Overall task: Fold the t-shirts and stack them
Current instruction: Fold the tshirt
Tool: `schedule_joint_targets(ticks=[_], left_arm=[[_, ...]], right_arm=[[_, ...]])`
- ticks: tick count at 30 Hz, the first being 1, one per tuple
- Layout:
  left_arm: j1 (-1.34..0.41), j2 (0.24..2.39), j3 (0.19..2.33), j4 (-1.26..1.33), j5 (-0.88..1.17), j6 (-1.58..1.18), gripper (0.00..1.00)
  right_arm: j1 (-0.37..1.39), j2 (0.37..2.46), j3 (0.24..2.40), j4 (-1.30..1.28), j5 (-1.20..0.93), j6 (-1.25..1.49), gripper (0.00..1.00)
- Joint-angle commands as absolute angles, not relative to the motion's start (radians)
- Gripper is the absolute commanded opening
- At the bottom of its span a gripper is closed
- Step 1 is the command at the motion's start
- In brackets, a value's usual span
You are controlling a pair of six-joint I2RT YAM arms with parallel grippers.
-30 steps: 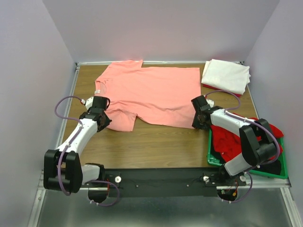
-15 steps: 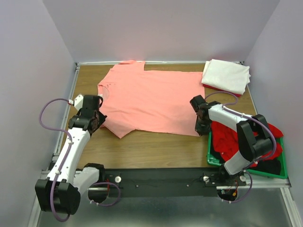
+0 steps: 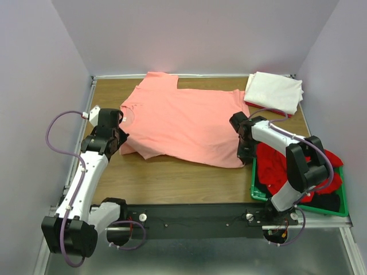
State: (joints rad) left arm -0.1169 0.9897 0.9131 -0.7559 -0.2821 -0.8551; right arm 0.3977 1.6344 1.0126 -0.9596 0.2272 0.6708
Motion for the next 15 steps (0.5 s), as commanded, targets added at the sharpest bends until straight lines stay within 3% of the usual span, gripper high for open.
schedule_joint_targets(ticks=[1, 15], left_arm=[[-0.109, 1.054, 1.009, -0.625, -0.255, -0.756, 0.0], [-0.109, 1.353, 1.241, -0.43, -0.074, -0.528, 0.0]], right_arm=[[0.393, 1.69, 1.092, -0.991, 0.273, 0.672, 0.01], [0.298, 1.802, 1.345, -1.009, 0.284, 0.588, 0.01]])
